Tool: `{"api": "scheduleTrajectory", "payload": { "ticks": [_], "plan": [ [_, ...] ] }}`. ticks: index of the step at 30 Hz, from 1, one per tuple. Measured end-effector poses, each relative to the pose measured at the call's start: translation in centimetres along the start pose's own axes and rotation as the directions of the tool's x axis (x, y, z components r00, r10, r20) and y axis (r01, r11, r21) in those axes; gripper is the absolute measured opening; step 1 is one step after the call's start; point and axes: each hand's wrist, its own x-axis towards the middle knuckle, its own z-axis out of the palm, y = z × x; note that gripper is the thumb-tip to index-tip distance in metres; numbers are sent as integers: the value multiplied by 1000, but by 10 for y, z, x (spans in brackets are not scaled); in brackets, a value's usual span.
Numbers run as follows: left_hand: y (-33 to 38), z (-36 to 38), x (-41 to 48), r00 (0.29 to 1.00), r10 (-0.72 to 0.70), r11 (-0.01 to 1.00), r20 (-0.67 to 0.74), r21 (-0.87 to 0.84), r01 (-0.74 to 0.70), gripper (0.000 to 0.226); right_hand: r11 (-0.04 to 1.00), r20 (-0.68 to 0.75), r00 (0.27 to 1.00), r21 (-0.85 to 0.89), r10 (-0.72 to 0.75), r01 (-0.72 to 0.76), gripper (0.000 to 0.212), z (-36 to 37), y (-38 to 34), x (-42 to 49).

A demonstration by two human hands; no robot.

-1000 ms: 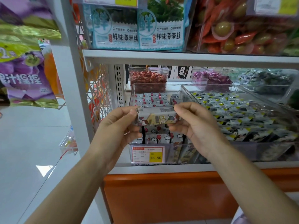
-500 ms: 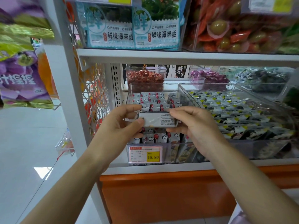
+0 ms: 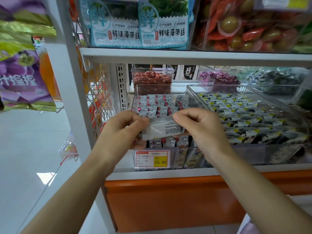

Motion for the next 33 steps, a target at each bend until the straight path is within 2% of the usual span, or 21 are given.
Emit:
{"api": "scheduleTrajectory", "payload": {
  "ticks": [3, 5, 7, 10, 12, 14, 15, 17, 19, 22, 25, 27, 29, 33],
  "plan": [
    [-1, 3, 1, 999, 14, 1000, -40, 24, -13, 20, 999, 0, 1000, -33, -29, 29, 10, 2, 1, -1],
    [-3, 3, 1, 997, 12, 1000, -75, 11, -11, 21, 999, 35, 999, 42, -22, 21, 11, 2, 0, -2],
    [-2, 2, 2, 994, -15, 999, -107, -33, 12, 24, 993, 126, 992, 116, -5, -9, 23, 1, -1, -2],
    [-1, 2, 2, 992, -31, 999, -126, -44, 25, 28, 998, 213, 976, 61, -33, 21, 48, 1, -1, 0],
    [2, 6, 2, 993, -17, 999, -116, -50, 11, 31, 999, 178, 983, 39, -37, 31, 49, 1, -2, 1],
    [6, 12, 2, 997, 17, 998, -81, -65, -22, 32, 1000, 86, 996, 2, -29, 29, 42, -1, -4, 7],
    [9, 16, 3, 997, 52, 998, -59, -31, -54, 31, 999, 23, 999, -37, -28, 29, 38, -4, -4, 12],
    [12, 26, 11, 988, 153, 976, -23, 161, -147, 25, 989, -106, 993, -142, -58, 43, 34, -12, -6, 27],
    [11, 40, 30, 978, 204, 894, 42, 400, -204, 30, 964, -188, 977, -259, -106, 55, 30, -20, -7, 46],
    [-2, 60, 77, 989, 68, 678, 128, 722, -140, 46, 934, -207, 967, -352, -147, 67, 28, -30, -6, 76],
    [-17, 68, 125, 992, -79, 477, 100, 877, -50, 48, 899, -170, 977, -435, -128, 42, 28, -31, -2, 103],
    [-29, 69, 150, 988, -131, 378, 76, 925, -21, 54, 906, -146, 983, -422, -111, 39, 24, -29, 3, 117],
    [-38, 69, 169, 989, -135, 341, 62, 940, -12, 61, 927, -132, 988, -374, -76, 21, 23, -26, 9, 126],
    [-46, 66, 193, 979, -203, 372, 26, 927, 53, 77, 971, -108, 994, -236, 2, -27, 19, -24, 24, 139]
  ]
}}
